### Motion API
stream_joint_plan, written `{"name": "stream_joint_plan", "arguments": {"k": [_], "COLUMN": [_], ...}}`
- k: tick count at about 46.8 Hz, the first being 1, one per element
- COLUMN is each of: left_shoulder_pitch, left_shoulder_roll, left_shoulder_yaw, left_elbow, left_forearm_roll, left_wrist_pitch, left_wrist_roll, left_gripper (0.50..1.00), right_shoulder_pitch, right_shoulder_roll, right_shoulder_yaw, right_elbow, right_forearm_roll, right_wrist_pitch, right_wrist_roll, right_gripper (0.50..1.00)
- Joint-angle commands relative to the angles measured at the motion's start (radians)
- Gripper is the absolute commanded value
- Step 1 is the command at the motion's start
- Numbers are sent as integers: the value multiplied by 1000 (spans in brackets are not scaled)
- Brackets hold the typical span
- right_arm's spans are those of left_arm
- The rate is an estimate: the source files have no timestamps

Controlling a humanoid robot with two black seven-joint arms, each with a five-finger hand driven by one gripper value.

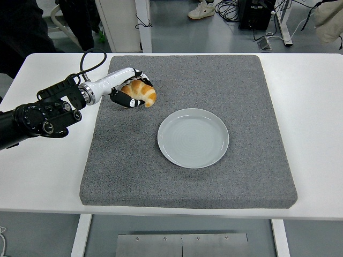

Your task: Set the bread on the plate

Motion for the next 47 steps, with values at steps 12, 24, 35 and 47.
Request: {"name": "stream_joint_plan", "arguments": {"k": [12,24,35,47], "left_shoulder_pitch": [-160,-305,-387,-427], "left_shoulder_roll": [26,31,-27,-107], "left_shoulder_yaw": [-2,-10,-15,-27], "left_elbow": [0,0,0,0], "left_forearm_roll": [-2,-12,-17,-17], "left_wrist_pitch": [-19,-84,-96,-93], "left_wrist_roll": [8,15,17,15], "left_gripper": [500,500,500,500], "right_shoulder_pitch": [0,0,0,0], "right_shoulder_roll": [0,0,0,0], "right_shoulder_yaw": [0,0,0,0], "right_elbow": [0,0,0,0], "right_forearm_roll": [0,0,0,0], "right_wrist_pitch": [0,0,2,0], "right_wrist_roll": [0,0,0,0], "right_gripper": [1000,1000,1000,1000]}}
